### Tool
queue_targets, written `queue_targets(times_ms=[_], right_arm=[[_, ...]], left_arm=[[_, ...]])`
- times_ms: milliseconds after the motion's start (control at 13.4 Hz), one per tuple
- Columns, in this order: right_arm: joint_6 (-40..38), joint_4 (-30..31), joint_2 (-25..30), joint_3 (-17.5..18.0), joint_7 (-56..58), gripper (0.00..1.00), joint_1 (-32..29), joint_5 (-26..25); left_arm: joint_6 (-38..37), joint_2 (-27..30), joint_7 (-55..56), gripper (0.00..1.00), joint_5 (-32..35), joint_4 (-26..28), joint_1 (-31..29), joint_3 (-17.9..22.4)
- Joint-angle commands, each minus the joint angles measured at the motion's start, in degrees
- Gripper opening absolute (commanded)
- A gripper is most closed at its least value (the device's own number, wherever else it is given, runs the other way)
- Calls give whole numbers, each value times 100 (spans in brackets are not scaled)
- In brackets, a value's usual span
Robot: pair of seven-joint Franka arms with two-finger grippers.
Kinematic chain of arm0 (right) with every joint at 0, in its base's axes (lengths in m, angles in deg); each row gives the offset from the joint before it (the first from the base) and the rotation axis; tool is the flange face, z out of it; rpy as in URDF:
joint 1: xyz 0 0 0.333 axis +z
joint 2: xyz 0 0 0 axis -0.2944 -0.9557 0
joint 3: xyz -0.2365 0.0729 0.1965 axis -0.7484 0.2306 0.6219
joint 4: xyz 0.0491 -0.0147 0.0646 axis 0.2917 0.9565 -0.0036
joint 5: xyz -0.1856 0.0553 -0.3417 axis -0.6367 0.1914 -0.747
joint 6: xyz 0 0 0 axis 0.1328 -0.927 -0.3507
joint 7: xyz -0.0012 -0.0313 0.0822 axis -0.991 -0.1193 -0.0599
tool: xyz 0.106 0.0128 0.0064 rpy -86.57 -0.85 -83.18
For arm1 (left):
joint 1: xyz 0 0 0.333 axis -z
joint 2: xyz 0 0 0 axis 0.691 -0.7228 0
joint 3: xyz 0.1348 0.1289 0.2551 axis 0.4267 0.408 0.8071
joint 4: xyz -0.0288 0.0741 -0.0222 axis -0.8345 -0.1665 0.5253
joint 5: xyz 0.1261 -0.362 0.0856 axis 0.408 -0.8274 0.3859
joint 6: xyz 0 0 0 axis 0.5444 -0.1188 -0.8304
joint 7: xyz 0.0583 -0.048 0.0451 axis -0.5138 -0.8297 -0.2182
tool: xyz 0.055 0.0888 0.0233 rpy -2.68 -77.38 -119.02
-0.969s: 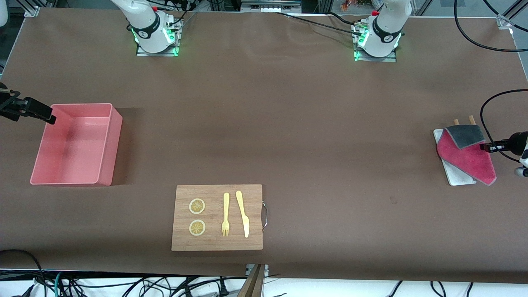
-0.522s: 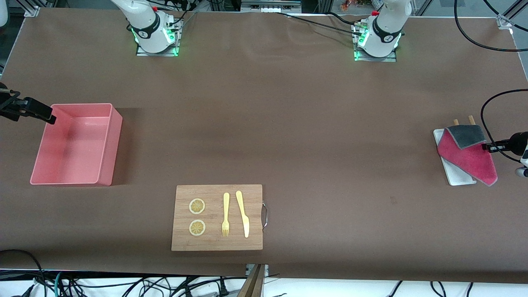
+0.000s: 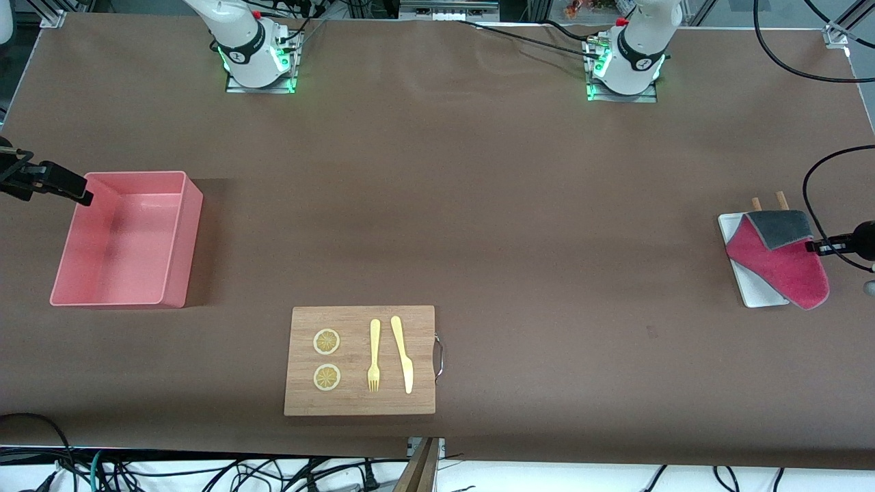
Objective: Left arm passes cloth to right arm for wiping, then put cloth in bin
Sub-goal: 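Lift the cloth off the white tray with the left gripper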
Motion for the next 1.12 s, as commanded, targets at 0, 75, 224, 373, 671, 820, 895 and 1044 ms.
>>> queue_targets(times_ms=[0,75,224,373,671,820,895,1044], right_arm=[[-62,-78,-1,-10,-10,100,4,102],[-62,-78,-1,-10,-10,100,4,102],[-53,-78,-1,-10,-10,100,4,102],[-62,-78,-9,-10,7,100,-5,102],[-10,-69,-36,-27,7,100,-5,373],[-9,-60,-219,-19,7,100,-5,383],[8,-60,-264,-10,7,100,12,392],[52,-43,-404,-1,7,100,213,322]], left_arm=[[-509,386,-158,0,61,-284,12,-208],[-666,544,-106,0,61,-302,12,-375],[-878,808,60,0,61,-302,12,-752],[-1167,993,385,0,61,-328,21,-1235],[-1582,1038,2210,0,61,-679,152,-2579],[-1591,1038,3159,0,43,-715,494,-3046],[-1591,1011,3721,0,34,-750,905,-3083],[-1582,715,4636,0,34,-1170,1687,-3040]])
